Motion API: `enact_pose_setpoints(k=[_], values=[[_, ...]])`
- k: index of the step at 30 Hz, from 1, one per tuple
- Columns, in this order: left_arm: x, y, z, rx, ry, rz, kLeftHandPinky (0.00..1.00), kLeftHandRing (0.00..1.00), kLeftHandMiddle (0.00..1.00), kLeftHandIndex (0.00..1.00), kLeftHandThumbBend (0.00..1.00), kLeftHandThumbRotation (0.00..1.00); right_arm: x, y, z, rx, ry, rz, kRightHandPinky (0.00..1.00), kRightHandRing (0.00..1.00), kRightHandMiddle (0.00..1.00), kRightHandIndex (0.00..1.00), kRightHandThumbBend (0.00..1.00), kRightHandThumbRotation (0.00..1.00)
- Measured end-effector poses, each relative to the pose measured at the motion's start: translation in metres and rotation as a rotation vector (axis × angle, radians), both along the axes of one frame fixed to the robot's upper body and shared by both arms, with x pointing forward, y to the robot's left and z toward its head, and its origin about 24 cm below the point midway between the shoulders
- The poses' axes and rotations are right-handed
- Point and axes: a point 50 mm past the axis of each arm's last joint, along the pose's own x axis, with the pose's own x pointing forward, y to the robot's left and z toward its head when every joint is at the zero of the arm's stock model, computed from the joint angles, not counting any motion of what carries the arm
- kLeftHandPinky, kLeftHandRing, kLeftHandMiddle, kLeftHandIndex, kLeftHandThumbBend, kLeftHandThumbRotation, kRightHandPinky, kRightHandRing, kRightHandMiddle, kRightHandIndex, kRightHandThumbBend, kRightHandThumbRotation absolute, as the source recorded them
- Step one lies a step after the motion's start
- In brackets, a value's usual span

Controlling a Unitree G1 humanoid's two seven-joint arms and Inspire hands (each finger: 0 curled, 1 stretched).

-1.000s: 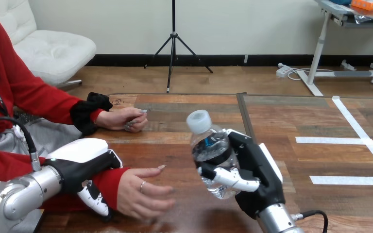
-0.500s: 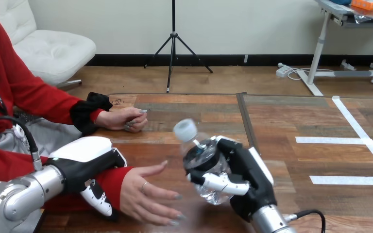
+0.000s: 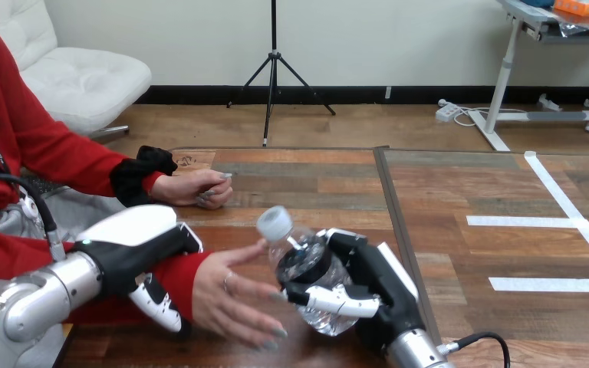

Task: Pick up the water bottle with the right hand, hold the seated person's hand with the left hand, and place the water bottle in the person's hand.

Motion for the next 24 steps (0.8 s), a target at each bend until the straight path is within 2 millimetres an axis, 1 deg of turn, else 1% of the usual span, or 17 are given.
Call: enact_pose_setpoints(k=[7,14,24], values=[[0.001,-0.002,0.009,-0.018,-0.033,-0.004,0.25,0.31,0.37,0.39,0.92,0.00,0.000,0.004,-0.006,-0.035,0.009,0.016,0.15,0.19,0.29,0.39,0.90,0.02],[0.003,-0.004,0.017,-0.037,-0.066,-0.011,0.25,0.31,0.37,0.39,0.93,0.00,0.001,0.009,-0.009,-0.080,0.007,0.033,0.13,0.18,0.27,0.38,0.90,0.02],[0.005,-0.006,0.022,-0.044,-0.083,-0.014,0.25,0.31,0.38,0.40,0.92,0.00,0.003,0.013,-0.010,-0.124,-0.003,0.030,0.13,0.18,0.27,0.38,0.91,0.03]])
